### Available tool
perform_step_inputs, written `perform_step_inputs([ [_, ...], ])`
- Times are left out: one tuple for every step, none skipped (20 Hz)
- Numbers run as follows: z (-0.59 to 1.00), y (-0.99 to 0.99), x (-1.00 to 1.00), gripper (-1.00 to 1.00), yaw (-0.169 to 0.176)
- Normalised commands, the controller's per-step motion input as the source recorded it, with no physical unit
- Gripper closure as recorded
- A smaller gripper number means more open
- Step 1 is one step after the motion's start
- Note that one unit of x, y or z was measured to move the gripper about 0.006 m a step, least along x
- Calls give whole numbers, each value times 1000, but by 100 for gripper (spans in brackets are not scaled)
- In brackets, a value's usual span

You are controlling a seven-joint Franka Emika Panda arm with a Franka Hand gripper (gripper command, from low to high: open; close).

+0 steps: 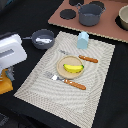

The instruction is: Interact with the objects in diverse but meaningful ways.

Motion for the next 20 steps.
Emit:
perform_step_inputs([
  [623,-460,934,100,0],
  [643,-431,966,100,0],
  [640,-409,980,100,0],
  [614,-351,1000,100,0],
  [614,-334,1000,100,0],
  [566,-306,1000,100,0],
  [531,-274,1000,100,0],
  [503,-234,1000,100,0],
  [469,-189,1000,100,0],
  [420,-137,1000,100,0],
  [349,-77,1000,100,0],
  [286,-37,1000,100,0],
  [203,0,1000,100,0],
  [149,0,1000,100,0],
  [120,0,1000,100,0],
  [111,0,1000,100,0],
  [109,0,1000,100,0],
  [109,0,1000,100,0],
  [109,0,1000,100,0],
  [106,0,1000,100,0],
])
